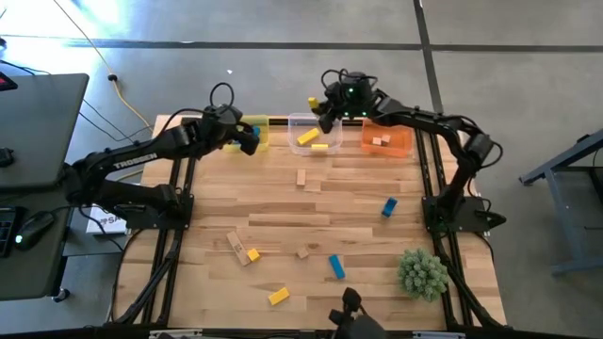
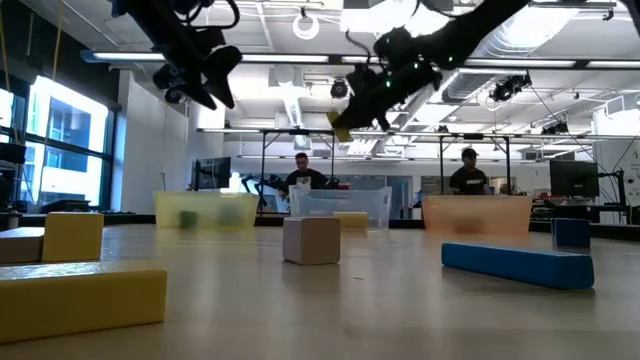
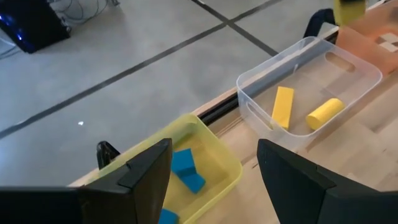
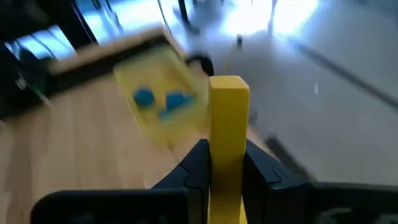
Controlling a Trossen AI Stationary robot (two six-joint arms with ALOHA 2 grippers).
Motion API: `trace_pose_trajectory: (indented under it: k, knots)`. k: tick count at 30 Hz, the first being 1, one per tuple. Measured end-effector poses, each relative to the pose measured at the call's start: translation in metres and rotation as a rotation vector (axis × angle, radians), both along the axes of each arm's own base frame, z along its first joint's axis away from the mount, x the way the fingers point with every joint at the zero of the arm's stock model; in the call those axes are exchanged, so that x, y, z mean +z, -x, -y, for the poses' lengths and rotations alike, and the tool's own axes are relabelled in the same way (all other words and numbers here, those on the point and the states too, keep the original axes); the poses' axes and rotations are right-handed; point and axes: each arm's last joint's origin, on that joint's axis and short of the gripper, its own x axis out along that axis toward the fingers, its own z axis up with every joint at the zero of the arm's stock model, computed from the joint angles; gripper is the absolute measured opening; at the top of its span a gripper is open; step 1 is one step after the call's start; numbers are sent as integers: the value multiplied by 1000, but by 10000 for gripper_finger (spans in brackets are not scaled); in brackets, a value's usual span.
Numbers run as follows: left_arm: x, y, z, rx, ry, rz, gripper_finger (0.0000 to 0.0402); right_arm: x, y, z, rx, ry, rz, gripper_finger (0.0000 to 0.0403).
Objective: Sort & place blocks by color
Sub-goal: Put the yellow block into the transparent bin
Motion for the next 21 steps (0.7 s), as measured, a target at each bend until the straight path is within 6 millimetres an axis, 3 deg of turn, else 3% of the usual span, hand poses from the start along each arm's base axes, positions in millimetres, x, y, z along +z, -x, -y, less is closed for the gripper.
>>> trace_pose_trajectory:
  k: [11, 21]
  knots:
    - [-11, -7, -5, 29, 43, -3, 227, -69, -8, 8, -14, -231, -214, 38]
    - [-12, -9, -5, 20, 70, 20, 227, -100, -8, 9, -31, -303, -325, 39]
